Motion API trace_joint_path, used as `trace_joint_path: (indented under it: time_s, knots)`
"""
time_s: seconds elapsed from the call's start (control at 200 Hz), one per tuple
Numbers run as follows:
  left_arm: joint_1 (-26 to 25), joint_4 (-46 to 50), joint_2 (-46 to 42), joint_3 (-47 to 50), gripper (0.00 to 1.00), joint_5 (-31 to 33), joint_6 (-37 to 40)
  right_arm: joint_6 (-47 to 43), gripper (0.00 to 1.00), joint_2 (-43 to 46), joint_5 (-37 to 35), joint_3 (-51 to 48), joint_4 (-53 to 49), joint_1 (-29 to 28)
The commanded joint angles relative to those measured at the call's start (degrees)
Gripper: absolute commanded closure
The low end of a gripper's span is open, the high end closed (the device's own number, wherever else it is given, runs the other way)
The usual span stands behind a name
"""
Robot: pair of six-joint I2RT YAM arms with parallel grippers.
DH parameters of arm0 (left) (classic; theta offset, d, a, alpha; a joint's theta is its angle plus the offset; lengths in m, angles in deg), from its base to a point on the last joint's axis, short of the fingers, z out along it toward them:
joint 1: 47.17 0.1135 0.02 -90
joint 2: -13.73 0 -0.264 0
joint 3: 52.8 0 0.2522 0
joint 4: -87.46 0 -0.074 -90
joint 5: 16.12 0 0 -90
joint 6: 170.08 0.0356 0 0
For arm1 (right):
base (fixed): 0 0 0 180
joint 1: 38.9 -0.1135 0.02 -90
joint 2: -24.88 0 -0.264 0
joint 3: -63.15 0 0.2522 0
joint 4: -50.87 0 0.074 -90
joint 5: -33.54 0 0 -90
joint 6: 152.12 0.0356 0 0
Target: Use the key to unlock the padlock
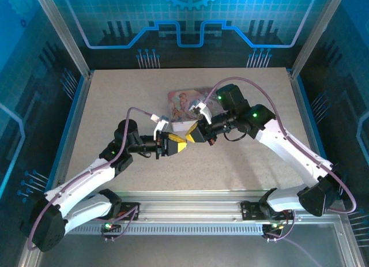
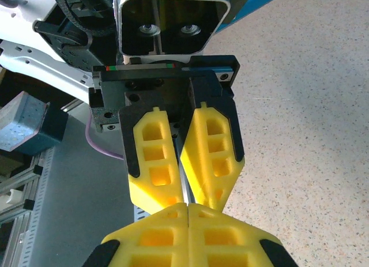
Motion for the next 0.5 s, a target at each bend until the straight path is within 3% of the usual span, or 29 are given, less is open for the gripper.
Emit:
trace_joint_path:
  time_s: [0.0,0.155,0.495]
  knots:
    - [-0.48,-0.01,-0.19,-0.41,0.83,-0.13,0.33,0.43,1.0,1.19,1.57,-0.9,0.8,0.04]
    - [-0.48,-0.4,-1.25,-0.16,0.91,0.55,0.59,0.43,1.0,0.89,2.44,-1.1,0.79,0.06]
    - [-0.48,-0.25,-1.81,-0.22,0.87,0.31,0.28,1.05,1.0,0.76,3.11,-1.8,2.3,0.06]
